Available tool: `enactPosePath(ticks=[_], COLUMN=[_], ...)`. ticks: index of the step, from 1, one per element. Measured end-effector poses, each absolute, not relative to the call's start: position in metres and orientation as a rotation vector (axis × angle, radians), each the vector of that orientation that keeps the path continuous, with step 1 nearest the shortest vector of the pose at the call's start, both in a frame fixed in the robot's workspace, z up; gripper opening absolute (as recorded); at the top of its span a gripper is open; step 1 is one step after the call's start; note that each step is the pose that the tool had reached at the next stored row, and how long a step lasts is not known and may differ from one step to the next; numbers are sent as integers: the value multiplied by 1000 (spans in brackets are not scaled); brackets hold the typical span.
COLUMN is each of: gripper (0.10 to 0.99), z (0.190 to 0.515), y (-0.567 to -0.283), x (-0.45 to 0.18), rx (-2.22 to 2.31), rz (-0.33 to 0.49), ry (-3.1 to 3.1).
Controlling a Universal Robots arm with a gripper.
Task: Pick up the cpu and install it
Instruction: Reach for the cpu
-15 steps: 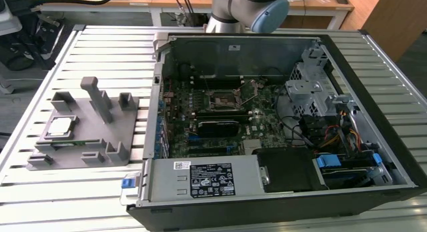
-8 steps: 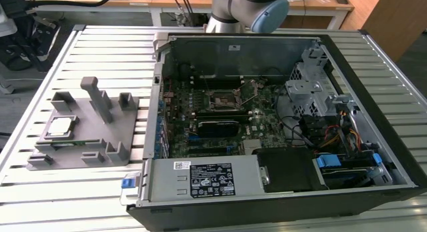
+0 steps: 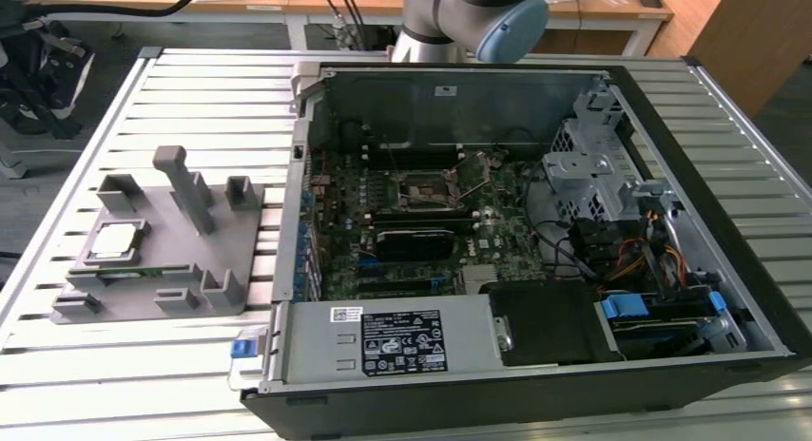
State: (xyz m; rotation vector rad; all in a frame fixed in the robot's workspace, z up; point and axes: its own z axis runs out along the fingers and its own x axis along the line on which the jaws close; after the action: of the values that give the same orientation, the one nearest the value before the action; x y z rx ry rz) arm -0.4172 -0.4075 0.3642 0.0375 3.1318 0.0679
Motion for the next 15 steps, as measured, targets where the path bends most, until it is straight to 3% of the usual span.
enactPosePath(ticks=[15], gripper=[106], z=[362], y=[-407], x=[-442], rx=[37], rz=[68], ry=[3132])
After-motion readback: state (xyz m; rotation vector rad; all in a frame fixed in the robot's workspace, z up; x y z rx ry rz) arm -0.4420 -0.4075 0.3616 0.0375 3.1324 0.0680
